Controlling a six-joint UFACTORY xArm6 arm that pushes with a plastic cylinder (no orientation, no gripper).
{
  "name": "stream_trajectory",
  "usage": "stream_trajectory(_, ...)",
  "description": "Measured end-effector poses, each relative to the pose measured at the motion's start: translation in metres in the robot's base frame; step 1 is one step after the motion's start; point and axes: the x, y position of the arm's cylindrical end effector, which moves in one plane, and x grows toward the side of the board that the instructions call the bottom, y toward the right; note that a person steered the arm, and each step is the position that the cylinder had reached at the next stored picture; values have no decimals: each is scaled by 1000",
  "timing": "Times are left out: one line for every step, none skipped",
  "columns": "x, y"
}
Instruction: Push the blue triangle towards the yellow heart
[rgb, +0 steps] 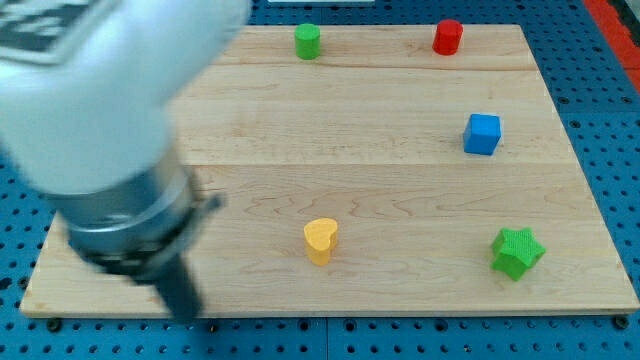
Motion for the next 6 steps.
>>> stream_trajectory(-4, -108)
stream_trajectory(-46, -133)
stream_trajectory(-59, -50)
stream_trajectory(-55, 11)
stream_trajectory(-57, -23)
stream_trajectory(-103, 16)
